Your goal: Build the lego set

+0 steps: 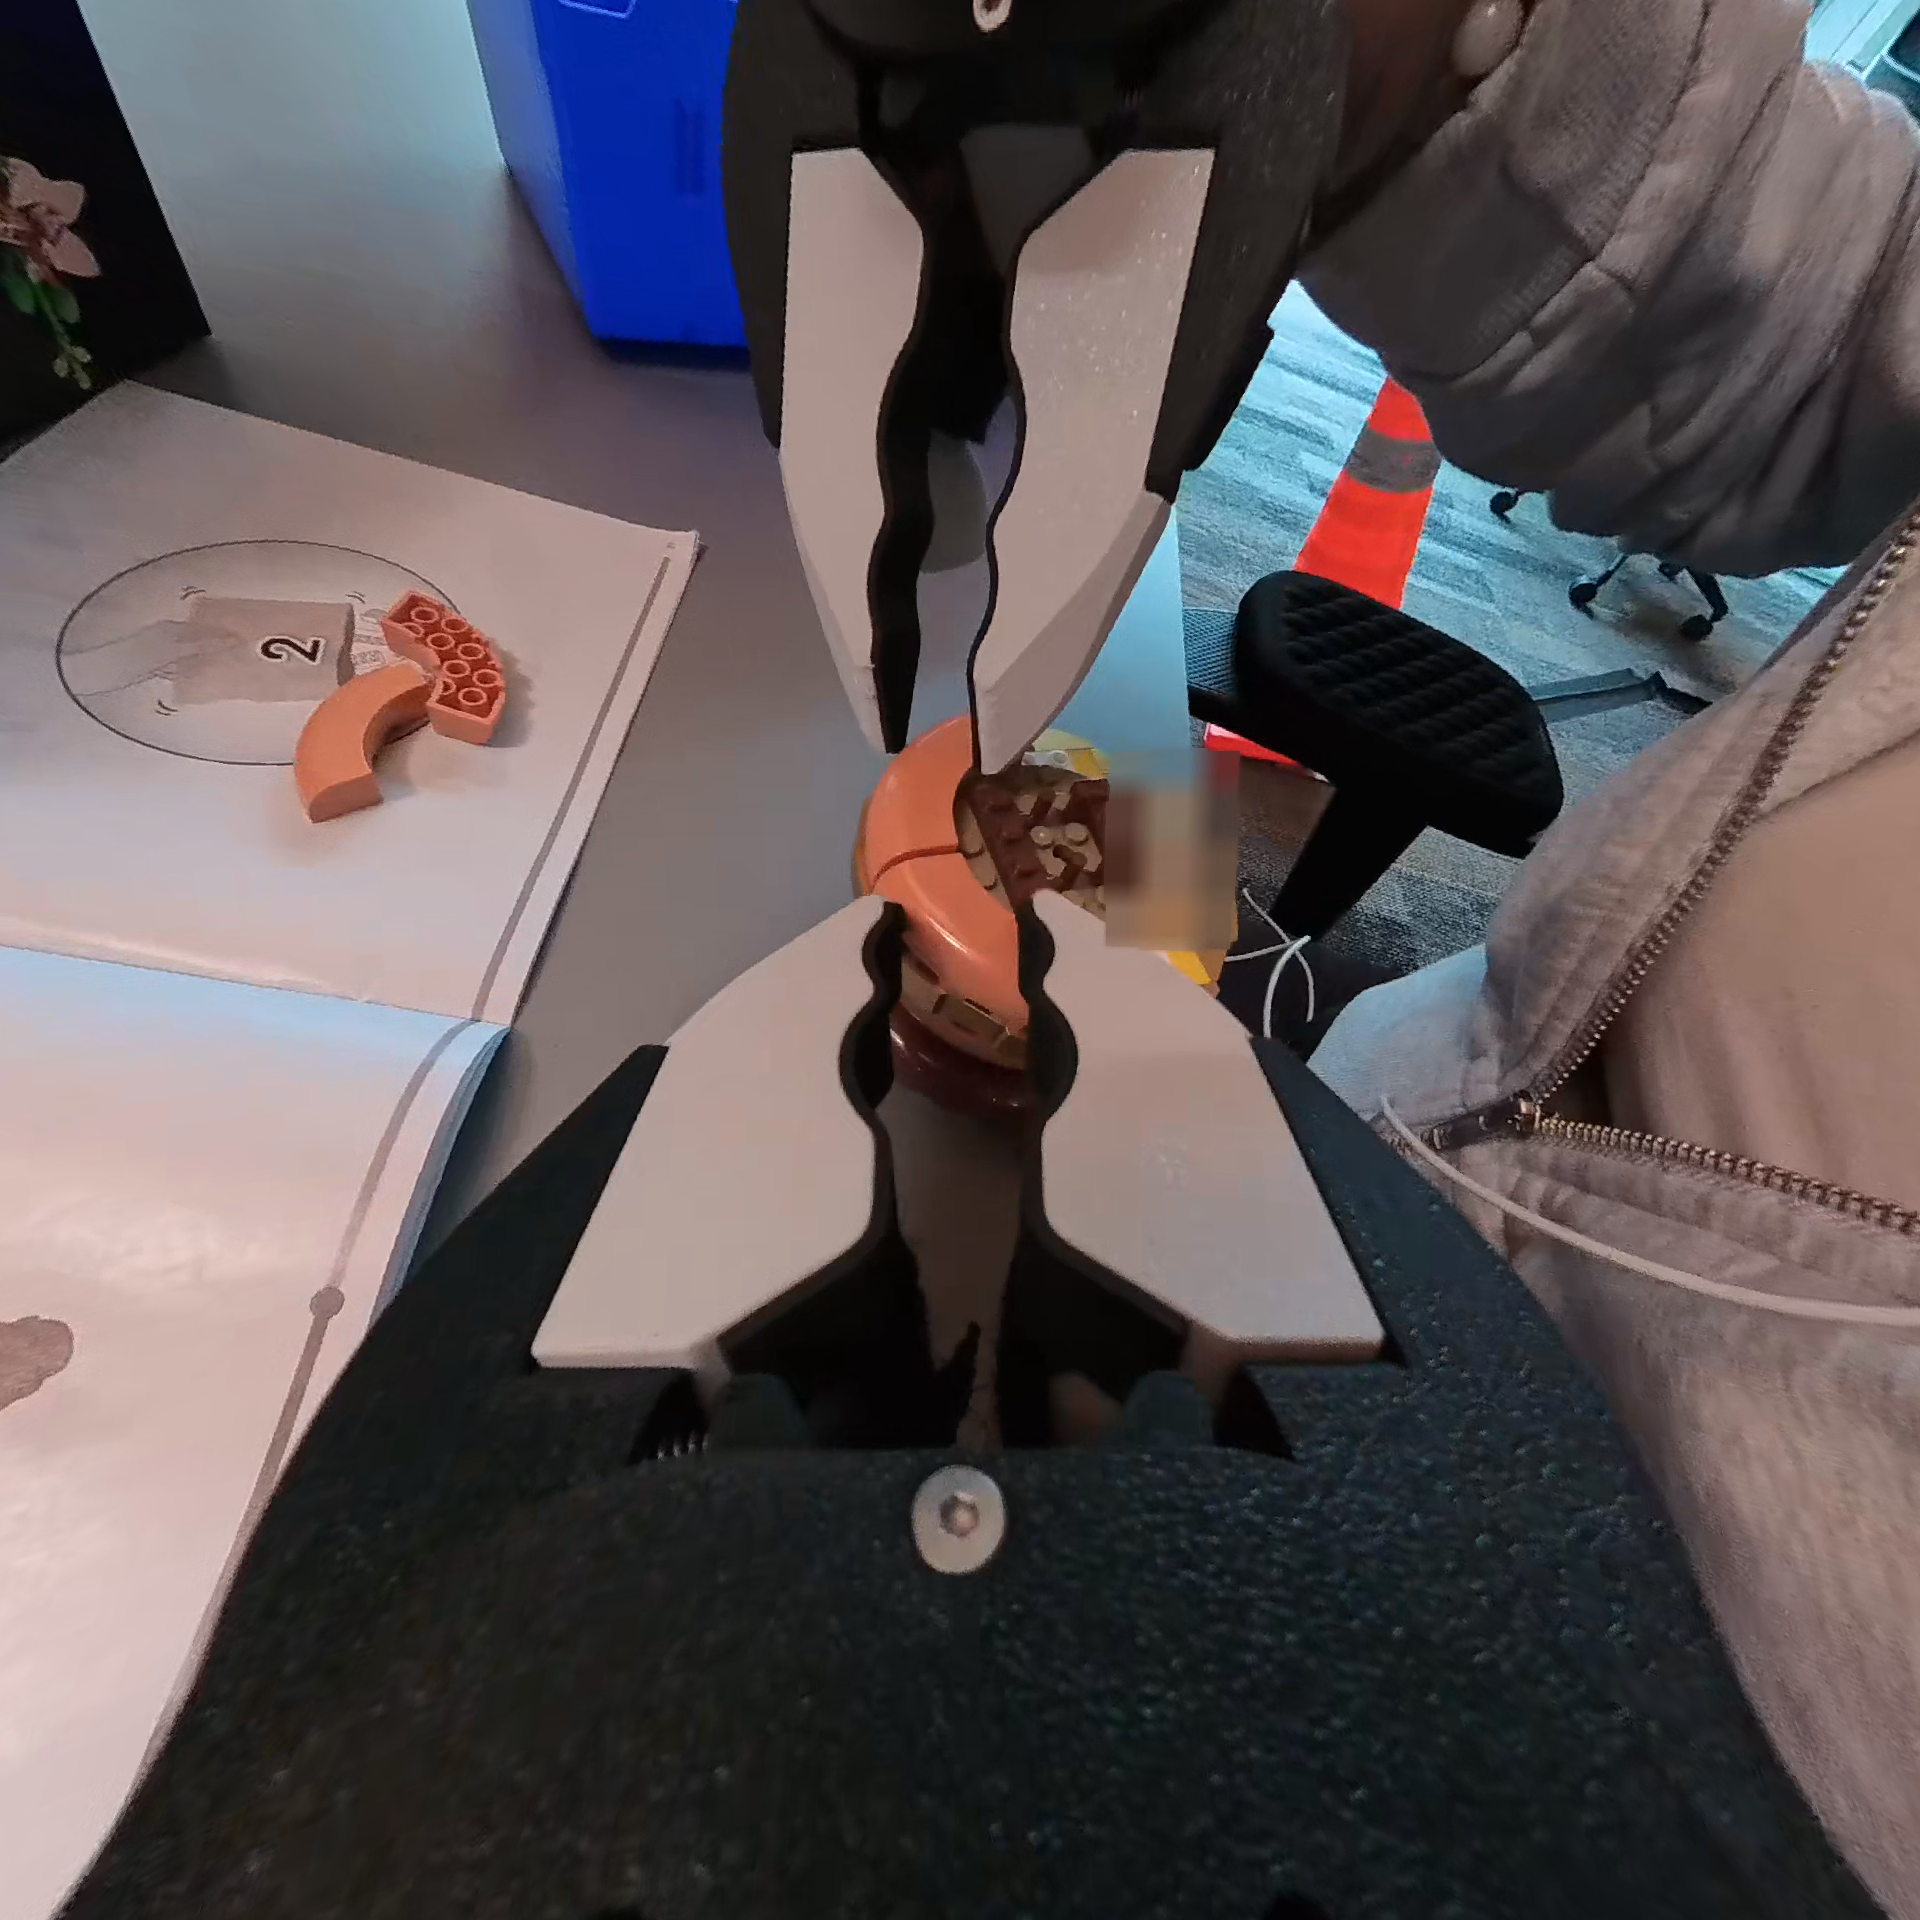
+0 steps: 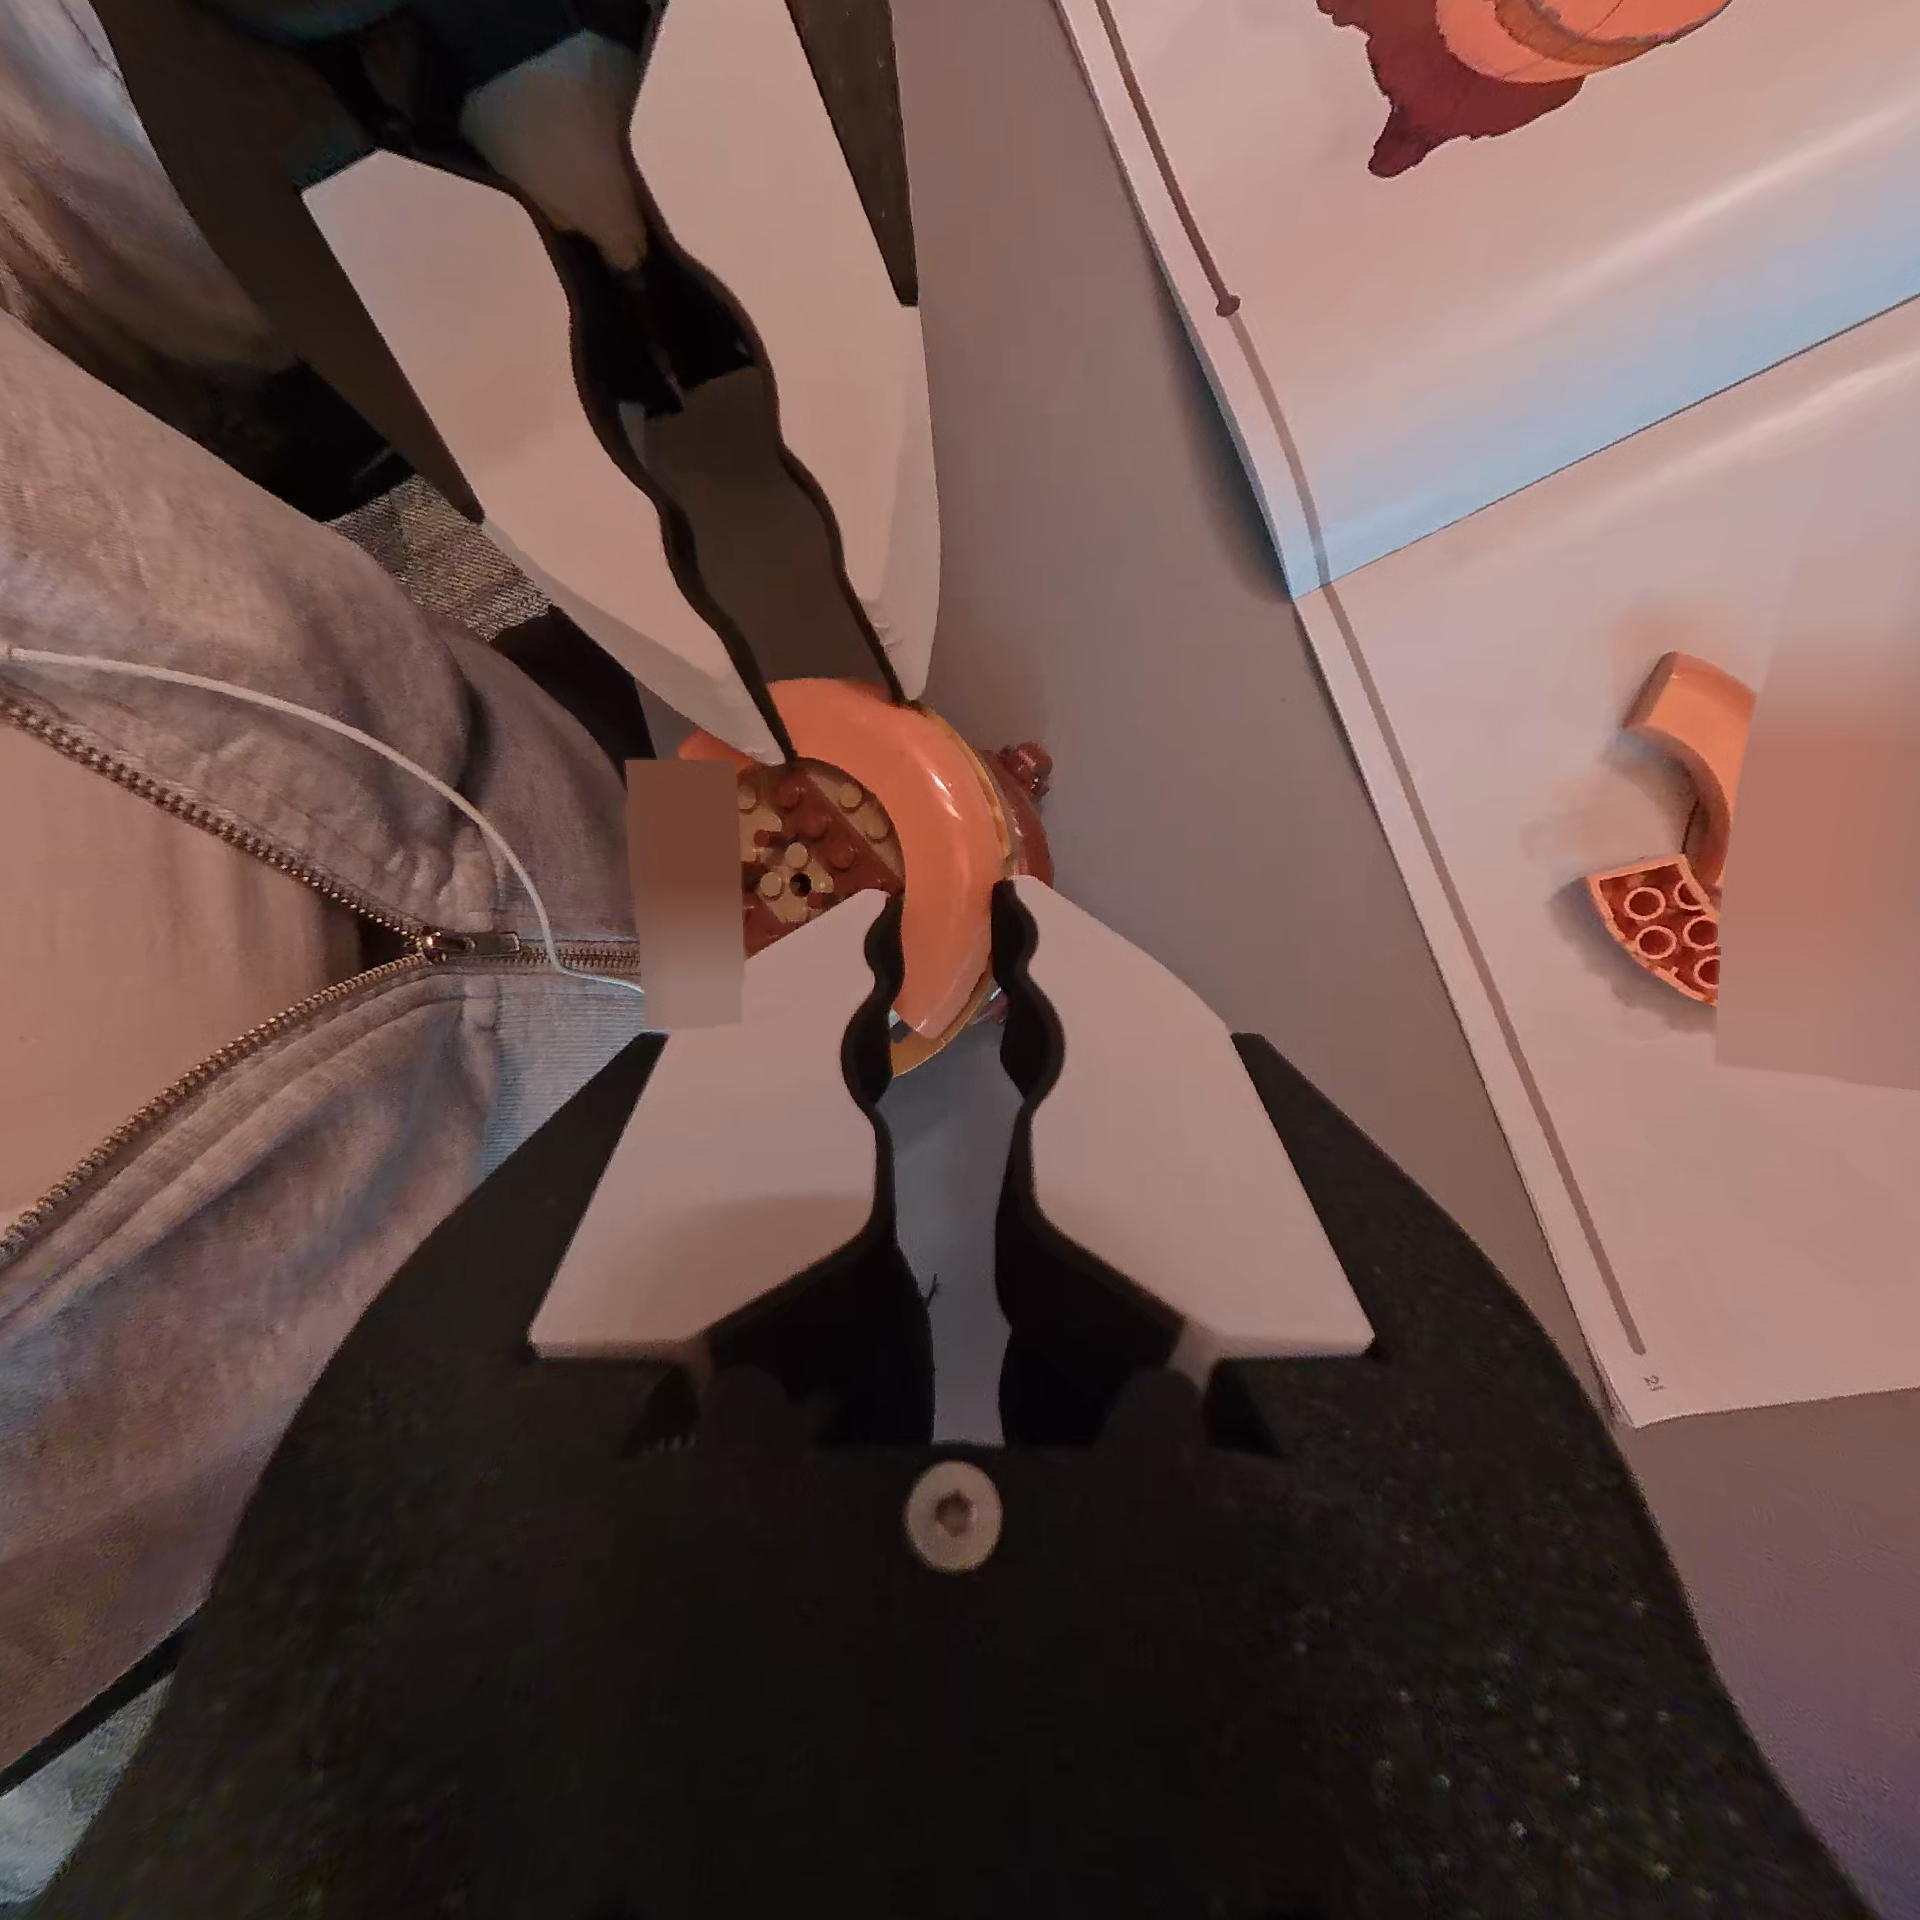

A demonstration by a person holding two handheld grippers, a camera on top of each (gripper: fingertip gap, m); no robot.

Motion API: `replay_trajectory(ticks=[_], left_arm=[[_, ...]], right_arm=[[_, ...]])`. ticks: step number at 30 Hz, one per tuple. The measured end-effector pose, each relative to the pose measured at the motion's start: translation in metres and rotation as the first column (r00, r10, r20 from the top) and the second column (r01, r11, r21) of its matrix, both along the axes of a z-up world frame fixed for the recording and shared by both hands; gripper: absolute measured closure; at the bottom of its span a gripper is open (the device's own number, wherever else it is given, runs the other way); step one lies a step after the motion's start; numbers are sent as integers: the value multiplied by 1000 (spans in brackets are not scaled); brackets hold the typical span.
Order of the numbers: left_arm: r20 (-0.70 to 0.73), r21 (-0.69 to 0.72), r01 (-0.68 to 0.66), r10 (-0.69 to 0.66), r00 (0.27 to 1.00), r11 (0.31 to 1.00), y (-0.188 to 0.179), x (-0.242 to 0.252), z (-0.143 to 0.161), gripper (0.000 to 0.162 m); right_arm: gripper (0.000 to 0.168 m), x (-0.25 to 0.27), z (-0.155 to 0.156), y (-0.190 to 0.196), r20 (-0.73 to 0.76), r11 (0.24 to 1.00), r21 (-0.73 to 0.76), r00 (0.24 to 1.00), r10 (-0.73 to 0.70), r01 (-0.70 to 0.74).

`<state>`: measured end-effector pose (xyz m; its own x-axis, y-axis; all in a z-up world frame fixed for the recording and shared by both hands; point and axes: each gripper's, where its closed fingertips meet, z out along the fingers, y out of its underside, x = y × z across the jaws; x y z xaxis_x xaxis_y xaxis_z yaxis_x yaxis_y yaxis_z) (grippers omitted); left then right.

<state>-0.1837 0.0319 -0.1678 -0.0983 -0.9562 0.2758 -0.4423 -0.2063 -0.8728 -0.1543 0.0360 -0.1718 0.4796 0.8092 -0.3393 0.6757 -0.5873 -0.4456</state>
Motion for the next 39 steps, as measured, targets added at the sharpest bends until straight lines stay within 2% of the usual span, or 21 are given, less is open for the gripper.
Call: replay_trajectory(ticks=[3,5,7,9,11,13,17,20,21,23,25,27,28,31,33,34,36,39], left_arm=[[7,10,-16,15,1000,1000,1,0,0,141],[23,73,-48,46,999,996,7,2,2,140],[93,152,-72,58,994,986,11,6,14,139],[170,195,-56,23,985,979,7,12,26,146],[120,187,-3,-20,993,982,2,15,19,153],[49,151,38,-46,998,988,-1,15,6,153],[42,114,77,-82,996,990,-4,13,7,154],[39,88,90,-94,995,992,-4,12,7,154],[41,75,93,-97,994,993,-4,12,7,154],[46,59,99,-102,994,993,-4,12,7,154],[45,56,103,-106,993,993,-4,12,7,155],[42,64,103,-106,993,993,-4,12,7,155],[41,72,102,-105,994,992,-4,12,7,155],[35,105,96,-100,994,990,-4,11,7,155],[27,131,93,-97,995,987,-4,11,6,155],[24,143,92,-96,995,985,-4,11,6,155],[22,160,91,-96,995,983,-4,11,6,155],[30,162,87,-93,995,983,-5,11,6,155]], right_arm=[[152,0,0,0,-7,1000,-4,1000,-1,1],[152,-1,0,0,-8,1000,-4,1000,1,-1],[152,-3,0,-1,-4,1000,0,1000,7,-7],[152,-4,0,-1,3,1000,6,1000,15,-15],[152,-4,0,-1,7,1000,8,1000,17,-17],[152,-4,-1,-1,3,1000,9,1000,12,-12],[151,-7,-2,-1,-36,1000,5,999,-1,1],[147,-7,5,0,-139,1000,-10,990,-28,27],[144,-5,9,4,-199,998,-20,978,-63,60],[128,0,14,15,-347,983,-88,920,-183,162],[111,1,16,21,-507,935,-261,791,-344,240],[104,3,8,19,-556,856,-437,666,-497,275],[103,5,2,15,-548,819,-499,629,-551,283],[94,9,-15,0,-478,760,-558,619,-623,334],[94,5,-16,-4,-468,721,-600,579,-668,347],[96,1,-15,-7,-468,705,-626,563,-681,333],[103,-3,-24,-12,-446,703,-633,590,-673,325],[108,-7,-22,-11,-473,696,-652,556,-683,300]])
